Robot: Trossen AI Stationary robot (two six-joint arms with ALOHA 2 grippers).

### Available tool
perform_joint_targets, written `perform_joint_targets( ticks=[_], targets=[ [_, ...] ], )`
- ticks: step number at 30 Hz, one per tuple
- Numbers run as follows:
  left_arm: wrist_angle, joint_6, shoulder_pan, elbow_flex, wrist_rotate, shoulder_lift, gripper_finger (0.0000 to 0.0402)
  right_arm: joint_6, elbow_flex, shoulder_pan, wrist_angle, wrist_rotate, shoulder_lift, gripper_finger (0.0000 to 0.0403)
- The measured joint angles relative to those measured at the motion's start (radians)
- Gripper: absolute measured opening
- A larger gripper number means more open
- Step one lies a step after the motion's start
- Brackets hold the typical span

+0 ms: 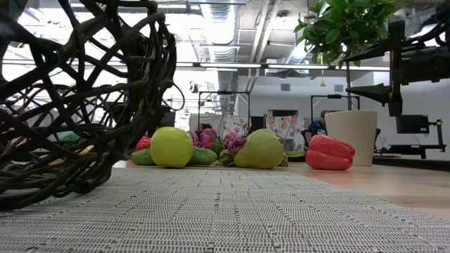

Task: Build produce basket
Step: Put the red apple into the black wire basket

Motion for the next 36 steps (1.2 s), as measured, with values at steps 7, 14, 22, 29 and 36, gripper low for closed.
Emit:
perform_joint_targets(
  ticks=[7,14,22,29,36],
  targets=[
    [-0.015,-0.018,0.0,0.0,0.008,0.0,0.0352,0.0,0.0,0.0,0.0,0.0,0.0,0.0333],
    [-0.082,0.018,-0.011,0.032,0.1,-0.008,0.0291,0.0,0.0,0.0,0.0,0.0,0.0,0.0333],
    [-0.114,0.09,-0.045,0.262,0.048,-0.036,0.0303,0.0,0.0,0.0,0.0,0.0,0.0,0.0333],
    [-0.129,0.096,0.009,0.246,0.011,-0.035,0.0344,0.0,0.0,0.0,0.0,0.0,0.0,0.0333],
    [-0.072,0.084,0.027,0.175,0.073,-0.033,0.0371,0.0,0.0,0.0,0.0,0.0,0.0,0.0333]
  ],
)
